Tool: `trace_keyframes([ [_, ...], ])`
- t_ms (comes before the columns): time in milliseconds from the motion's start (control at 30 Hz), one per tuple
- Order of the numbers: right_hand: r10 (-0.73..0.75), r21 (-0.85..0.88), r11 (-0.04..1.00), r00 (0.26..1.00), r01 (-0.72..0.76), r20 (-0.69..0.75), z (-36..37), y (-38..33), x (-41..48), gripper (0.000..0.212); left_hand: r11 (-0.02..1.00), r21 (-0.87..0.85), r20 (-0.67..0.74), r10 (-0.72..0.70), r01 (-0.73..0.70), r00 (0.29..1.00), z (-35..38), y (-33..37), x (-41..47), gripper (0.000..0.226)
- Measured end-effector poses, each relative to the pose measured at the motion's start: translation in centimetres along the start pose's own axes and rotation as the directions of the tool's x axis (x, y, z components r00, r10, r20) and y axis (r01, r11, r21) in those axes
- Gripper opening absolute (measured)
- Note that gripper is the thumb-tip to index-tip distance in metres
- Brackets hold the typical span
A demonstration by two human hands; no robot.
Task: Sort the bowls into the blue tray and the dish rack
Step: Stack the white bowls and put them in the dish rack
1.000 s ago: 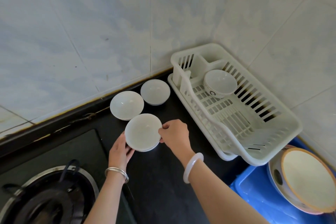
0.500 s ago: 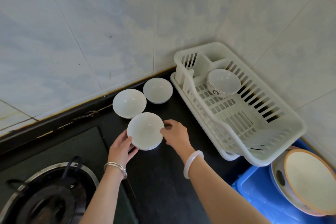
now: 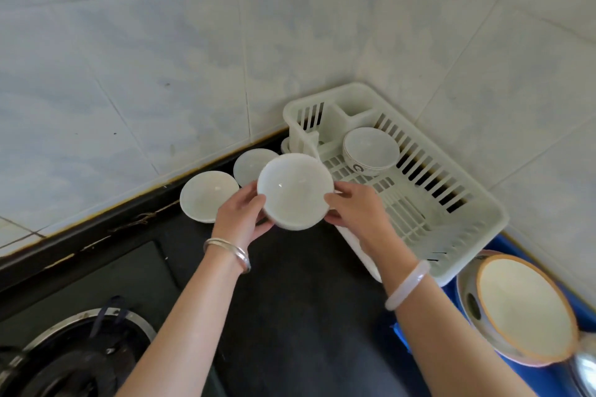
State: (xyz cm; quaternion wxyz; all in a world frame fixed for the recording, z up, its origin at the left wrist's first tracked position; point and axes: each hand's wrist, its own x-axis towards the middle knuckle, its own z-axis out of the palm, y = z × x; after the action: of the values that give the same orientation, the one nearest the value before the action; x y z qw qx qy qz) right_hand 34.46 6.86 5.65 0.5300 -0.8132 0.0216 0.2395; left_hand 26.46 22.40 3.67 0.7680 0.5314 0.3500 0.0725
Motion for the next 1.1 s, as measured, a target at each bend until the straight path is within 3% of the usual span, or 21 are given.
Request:
trace_keyframes([
  [133, 0.055, 0.085, 0.995, 0.994, -0.046, -0.099, -5.8, -2.0, 0.3, 0.017, 0.998, 0.051, 0.132, 0.02, -0.027, 0.991, 6.1, 2.1, 0.7, 0.026],
  [300, 0.153, 0.156, 0.98, 0.969, -0.123, -0.194, -12.1, -0.5, 2.4, 0.039, 0.969, 0.247, 0.26, -0.077, 0.011, 0.963, 14.1, 2.2, 2.1, 0.039],
  [433, 0.253, 0.22, 0.954, 0.943, -0.205, -0.215, -15.3, 2.2, 4.4, 0.039, 0.919, 0.392, 0.328, -0.182, 0.042, 0.927, 18.7, 0.5, 3.5, 0.036],
  [767, 0.372, 0.089, 0.928, 0.903, -0.362, -0.214, -17.5, 5.2, 8.4, 0.051, 0.851, 0.475, 0.235, -0.366, 0.222, 0.9, 23.4, -4.7, 7.0, 0.049],
  [900, 0.379, 0.004, 0.922, 0.897, -0.388, -0.226, -17.7, 5.7, 9.4, 0.055, 0.826, 0.523, 0.236, -0.376, 0.209, 0.896, 23.9, -5.6, 7.6, 0.048],
  [1100, 0.418, 0.047, 0.908, 0.89, -0.417, -0.184, -18.3, 7.0, 10.1, 0.052, 0.824, 0.536, 0.274, -0.377, 0.185, 0.885, 24.2, -6.0, 8.1, 0.046],
])
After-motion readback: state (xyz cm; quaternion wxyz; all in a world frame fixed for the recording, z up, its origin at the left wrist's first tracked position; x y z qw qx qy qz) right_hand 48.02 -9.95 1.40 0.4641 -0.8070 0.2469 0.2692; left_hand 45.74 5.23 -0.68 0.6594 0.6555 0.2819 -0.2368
